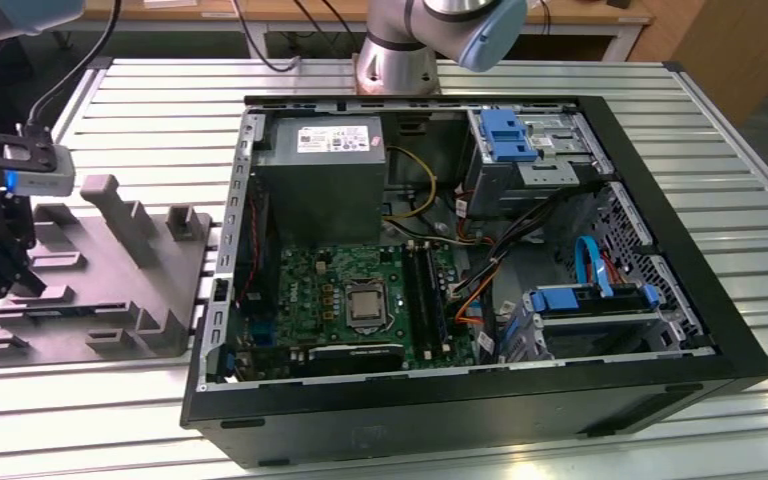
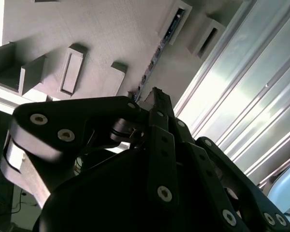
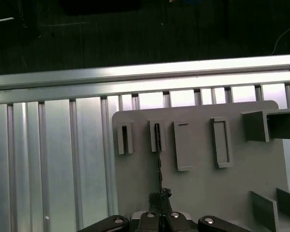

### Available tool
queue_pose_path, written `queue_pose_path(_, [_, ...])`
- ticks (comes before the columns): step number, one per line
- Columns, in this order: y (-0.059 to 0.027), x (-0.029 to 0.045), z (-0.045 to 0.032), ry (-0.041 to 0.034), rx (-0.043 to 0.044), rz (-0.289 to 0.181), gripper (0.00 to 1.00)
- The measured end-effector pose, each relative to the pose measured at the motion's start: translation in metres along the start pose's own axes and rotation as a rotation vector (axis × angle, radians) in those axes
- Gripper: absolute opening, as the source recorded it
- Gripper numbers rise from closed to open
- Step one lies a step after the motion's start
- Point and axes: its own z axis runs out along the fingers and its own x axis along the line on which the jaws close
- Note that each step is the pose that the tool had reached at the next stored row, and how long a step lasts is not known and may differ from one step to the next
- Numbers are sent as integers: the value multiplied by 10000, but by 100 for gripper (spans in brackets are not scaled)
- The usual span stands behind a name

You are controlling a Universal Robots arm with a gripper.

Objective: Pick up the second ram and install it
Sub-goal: 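Pick up the second ram and move it above second insertion slot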

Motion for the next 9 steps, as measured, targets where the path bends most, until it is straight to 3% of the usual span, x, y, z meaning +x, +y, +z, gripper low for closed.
queue_pose_path(9, [-6,-11,132,5,-1,-107,10])
